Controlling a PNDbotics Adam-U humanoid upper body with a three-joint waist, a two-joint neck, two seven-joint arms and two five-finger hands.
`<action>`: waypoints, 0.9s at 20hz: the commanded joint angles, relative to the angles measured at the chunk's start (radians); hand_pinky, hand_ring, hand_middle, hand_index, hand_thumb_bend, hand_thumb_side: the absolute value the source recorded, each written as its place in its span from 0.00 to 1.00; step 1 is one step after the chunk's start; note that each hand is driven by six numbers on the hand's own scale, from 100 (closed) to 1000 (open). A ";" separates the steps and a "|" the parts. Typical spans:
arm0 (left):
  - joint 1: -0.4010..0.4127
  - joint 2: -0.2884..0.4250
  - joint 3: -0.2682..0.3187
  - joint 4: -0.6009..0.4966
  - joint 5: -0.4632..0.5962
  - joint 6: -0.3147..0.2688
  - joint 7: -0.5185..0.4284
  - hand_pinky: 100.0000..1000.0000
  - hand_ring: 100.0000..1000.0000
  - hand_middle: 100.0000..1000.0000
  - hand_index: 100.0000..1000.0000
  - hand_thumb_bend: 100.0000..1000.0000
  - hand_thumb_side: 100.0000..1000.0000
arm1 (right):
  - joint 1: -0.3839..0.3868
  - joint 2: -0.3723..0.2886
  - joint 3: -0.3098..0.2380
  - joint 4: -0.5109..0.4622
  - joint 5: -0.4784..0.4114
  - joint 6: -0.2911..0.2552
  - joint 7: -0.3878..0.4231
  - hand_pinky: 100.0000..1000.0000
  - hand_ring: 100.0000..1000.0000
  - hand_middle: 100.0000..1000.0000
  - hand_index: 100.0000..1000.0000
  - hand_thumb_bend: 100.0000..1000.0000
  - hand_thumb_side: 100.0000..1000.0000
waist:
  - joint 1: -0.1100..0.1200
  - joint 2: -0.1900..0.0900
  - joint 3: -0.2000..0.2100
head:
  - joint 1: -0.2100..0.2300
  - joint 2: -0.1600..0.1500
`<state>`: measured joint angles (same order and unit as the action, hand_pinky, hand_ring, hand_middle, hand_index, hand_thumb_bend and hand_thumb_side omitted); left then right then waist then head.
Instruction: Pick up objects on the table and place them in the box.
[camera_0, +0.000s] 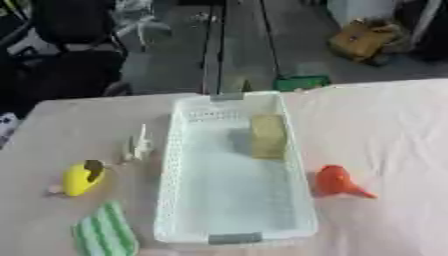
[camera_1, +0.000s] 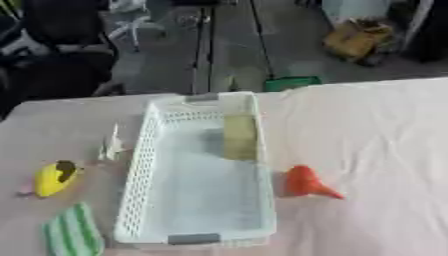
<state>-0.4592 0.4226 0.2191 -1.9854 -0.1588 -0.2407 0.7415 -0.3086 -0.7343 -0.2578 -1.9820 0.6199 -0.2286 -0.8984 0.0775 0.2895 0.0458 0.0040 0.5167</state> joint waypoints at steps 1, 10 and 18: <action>-0.012 0.021 0.007 -0.015 0.005 -0.002 -0.007 0.99 0.99 0.94 0.96 0.22 1.00 | -0.011 -0.033 -0.012 -0.018 -0.006 -0.004 -0.009 0.90 0.93 0.87 0.88 0.00 1.00 | -0.005 -0.015 0.000 | -0.011 -0.016; -0.004 0.028 0.005 -0.015 -0.002 -0.009 -0.050 0.95 0.97 0.92 0.94 0.28 1.00 | -0.008 -0.052 -0.008 -0.018 0.008 0.019 0.001 0.89 0.92 0.86 0.88 0.00 1.00 | -0.009 -0.018 -0.001 | -0.026 -0.015; 0.001 0.031 0.008 -0.015 0.018 -0.010 -0.119 0.94 0.97 0.92 0.94 0.28 1.00 | -0.014 -0.084 0.005 -0.018 0.005 0.055 0.071 0.89 0.92 0.86 0.89 0.00 1.00 | -0.014 -0.026 -0.004 | -0.021 0.076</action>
<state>-0.4498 0.4229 0.2190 -1.9854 -0.1452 -0.2508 0.6308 -0.3096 -0.7725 -0.2494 -1.9820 0.6242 -0.1774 -0.8401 0.0700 0.2846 0.0421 -0.0202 0.5721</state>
